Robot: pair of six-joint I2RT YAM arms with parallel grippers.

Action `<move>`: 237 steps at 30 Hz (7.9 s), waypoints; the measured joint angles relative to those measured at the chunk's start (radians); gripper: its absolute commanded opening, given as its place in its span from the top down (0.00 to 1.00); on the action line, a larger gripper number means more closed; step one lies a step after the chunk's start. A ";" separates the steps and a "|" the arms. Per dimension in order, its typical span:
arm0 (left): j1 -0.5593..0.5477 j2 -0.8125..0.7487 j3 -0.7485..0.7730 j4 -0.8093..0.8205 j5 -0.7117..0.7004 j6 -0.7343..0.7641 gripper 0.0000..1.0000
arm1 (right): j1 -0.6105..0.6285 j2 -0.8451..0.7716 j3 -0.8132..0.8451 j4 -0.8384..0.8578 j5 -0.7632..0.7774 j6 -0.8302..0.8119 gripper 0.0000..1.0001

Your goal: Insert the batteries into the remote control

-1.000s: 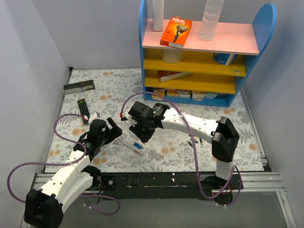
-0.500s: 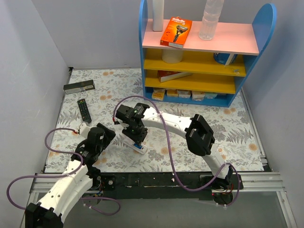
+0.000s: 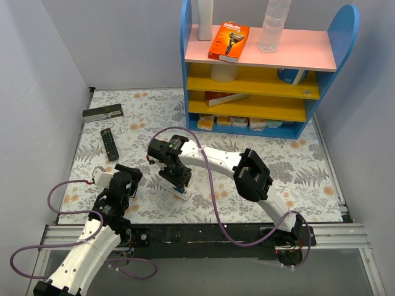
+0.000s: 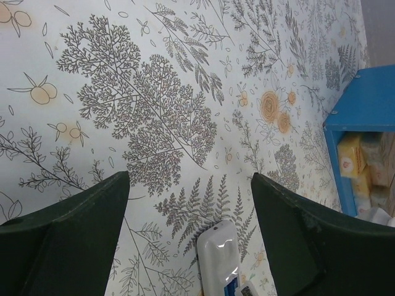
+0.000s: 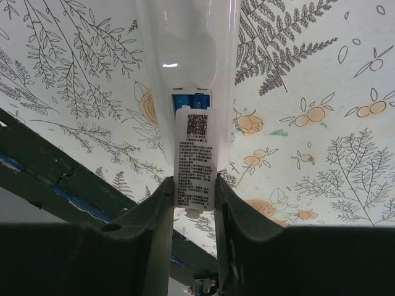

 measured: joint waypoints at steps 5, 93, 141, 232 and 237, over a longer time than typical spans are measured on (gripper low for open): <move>0.000 0.007 -0.009 0.005 0.000 0.000 0.20 | 0.000 0.003 0.006 0.000 0.000 0.006 0.99; 0.000 0.014 -0.040 0.084 0.072 0.045 0.20 | 0.015 0.033 -0.013 0.098 0.047 -0.023 0.84; 0.000 0.190 -0.040 0.830 0.918 0.187 0.57 | -0.039 -0.748 -0.822 0.966 0.055 -0.086 0.90; -0.004 0.225 -0.091 0.990 0.847 -0.117 1.00 | -0.034 -0.930 -1.231 1.585 0.027 -0.183 0.60; -0.004 0.220 -0.091 0.996 0.847 -0.117 1.00 | -0.034 -0.921 -1.231 1.583 0.022 -0.183 0.65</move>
